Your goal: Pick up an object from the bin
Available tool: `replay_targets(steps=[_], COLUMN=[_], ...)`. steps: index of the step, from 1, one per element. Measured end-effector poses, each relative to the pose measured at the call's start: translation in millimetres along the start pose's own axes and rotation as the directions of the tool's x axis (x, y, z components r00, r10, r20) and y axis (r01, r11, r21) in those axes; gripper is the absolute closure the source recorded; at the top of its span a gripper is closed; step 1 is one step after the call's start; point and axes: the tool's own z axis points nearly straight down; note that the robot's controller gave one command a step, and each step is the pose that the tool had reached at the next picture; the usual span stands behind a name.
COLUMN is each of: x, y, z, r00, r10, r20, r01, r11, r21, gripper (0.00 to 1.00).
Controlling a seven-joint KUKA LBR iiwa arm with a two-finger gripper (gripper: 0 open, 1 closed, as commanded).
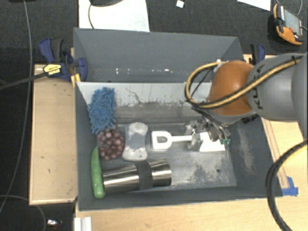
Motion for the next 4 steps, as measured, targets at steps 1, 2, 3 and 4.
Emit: replay_targets(steps=[1, 2, 3, 4], x=[0.6, -0.2, 1.7, -0.7], y=[0, 0, 1, 1], z=[-20, -39, -70, -102], r00=[1.000, 1.000, 1.000, 1.000], r10=[0.000, -0.001, -0.001, -0.001], r20=[-0.001, 0.002, -0.007, 0.001], r01=[0.000, 0.001, 0.001, 0.001], r11=[1.000, 1.000, 1.000, 1.000], r21=[-0.001, 0.000, -0.002, 0.000], gripper=[1.00, 1.00, 1.00, 1.00])
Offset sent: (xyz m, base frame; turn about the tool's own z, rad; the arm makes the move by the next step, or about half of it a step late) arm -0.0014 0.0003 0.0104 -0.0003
